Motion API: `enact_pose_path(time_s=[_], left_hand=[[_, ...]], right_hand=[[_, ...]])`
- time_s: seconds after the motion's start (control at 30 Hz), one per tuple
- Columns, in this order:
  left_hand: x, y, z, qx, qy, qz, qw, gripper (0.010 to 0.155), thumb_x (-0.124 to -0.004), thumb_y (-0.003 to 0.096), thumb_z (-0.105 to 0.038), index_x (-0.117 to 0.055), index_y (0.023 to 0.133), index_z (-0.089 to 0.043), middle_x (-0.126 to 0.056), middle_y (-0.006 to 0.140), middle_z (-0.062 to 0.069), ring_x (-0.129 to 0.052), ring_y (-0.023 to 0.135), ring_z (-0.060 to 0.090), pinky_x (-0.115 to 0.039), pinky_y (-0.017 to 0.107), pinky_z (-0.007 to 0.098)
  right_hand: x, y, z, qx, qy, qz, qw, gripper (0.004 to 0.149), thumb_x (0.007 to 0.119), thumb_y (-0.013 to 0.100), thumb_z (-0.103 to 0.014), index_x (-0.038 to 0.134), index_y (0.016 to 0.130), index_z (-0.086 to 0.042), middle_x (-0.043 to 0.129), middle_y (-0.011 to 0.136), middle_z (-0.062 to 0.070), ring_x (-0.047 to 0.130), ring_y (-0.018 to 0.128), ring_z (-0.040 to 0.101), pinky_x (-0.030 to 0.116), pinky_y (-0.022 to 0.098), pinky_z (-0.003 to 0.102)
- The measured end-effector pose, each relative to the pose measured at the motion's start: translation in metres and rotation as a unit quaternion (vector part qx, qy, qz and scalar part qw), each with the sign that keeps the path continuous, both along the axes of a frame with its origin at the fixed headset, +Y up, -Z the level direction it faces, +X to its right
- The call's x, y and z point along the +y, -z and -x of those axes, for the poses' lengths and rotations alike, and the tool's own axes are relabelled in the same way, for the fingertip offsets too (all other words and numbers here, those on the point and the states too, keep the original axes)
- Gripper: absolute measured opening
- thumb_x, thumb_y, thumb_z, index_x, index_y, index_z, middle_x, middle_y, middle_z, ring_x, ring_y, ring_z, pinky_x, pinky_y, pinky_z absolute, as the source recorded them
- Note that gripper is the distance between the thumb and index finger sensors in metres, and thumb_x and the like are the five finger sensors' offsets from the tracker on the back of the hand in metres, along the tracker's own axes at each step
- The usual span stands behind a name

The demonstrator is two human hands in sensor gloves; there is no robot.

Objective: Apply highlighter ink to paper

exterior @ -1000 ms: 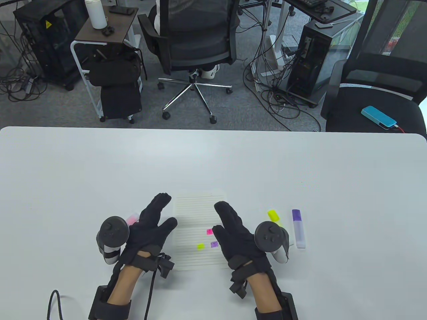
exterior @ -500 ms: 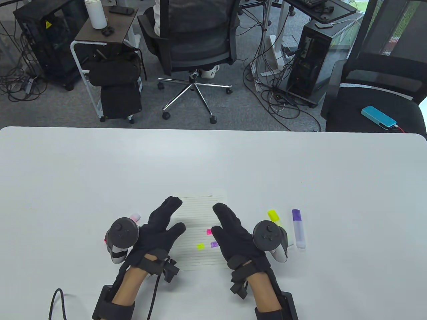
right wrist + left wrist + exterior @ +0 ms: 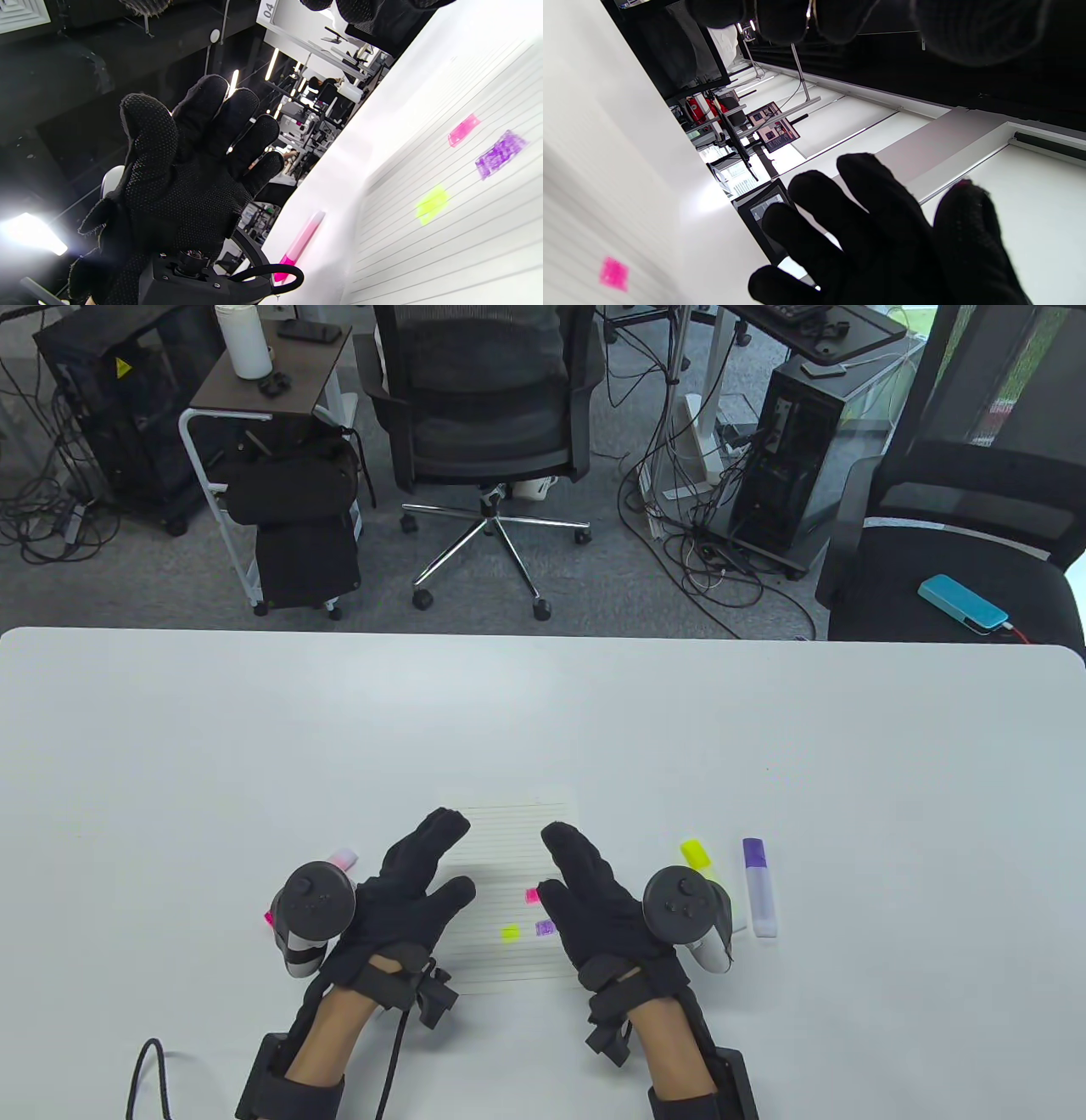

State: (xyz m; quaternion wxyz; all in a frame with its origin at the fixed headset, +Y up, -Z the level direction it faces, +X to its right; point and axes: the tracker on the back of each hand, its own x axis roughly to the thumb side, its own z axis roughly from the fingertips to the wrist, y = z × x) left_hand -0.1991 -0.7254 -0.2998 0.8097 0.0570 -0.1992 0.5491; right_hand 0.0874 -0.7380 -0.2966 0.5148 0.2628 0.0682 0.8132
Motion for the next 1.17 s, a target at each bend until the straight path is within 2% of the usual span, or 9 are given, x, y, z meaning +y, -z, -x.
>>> enact_pose_path(time_s=[0.57, 1.17], left_hand=[[-0.003, 0.003, 0.011, 0.008, -0.024, 0.002, 1.0, 0.08, -0.075, 0.0415, -0.065, -0.052, 0.108, -0.028, -0.052, 0.115, 0.006, -0.051, 0.105, 0.047, -0.042, 0.071, 0.071], [-0.007, 0.008, 0.007, -0.003, -0.017, 0.007, 1.0, 0.08, -0.076, 0.0415, -0.065, -0.052, 0.108, -0.027, -0.052, 0.115, 0.005, -0.051, 0.105, 0.047, -0.042, 0.071, 0.072]], right_hand=[[0.003, -0.001, -0.006, -0.006, 0.011, -0.006, 1.0, 0.071, 0.051, 0.064, -0.06, 0.021, 0.119, -0.025, 0.02, 0.126, 0.018, 0.031, 0.11, 0.055, 0.037, 0.072, 0.076], [0.001, 0.002, -0.008, -0.007, 0.01, 0.003, 1.0, 0.071, 0.051, 0.064, -0.059, 0.021, 0.119, -0.025, 0.02, 0.126, 0.019, 0.031, 0.11, 0.055, 0.037, 0.072, 0.076]])
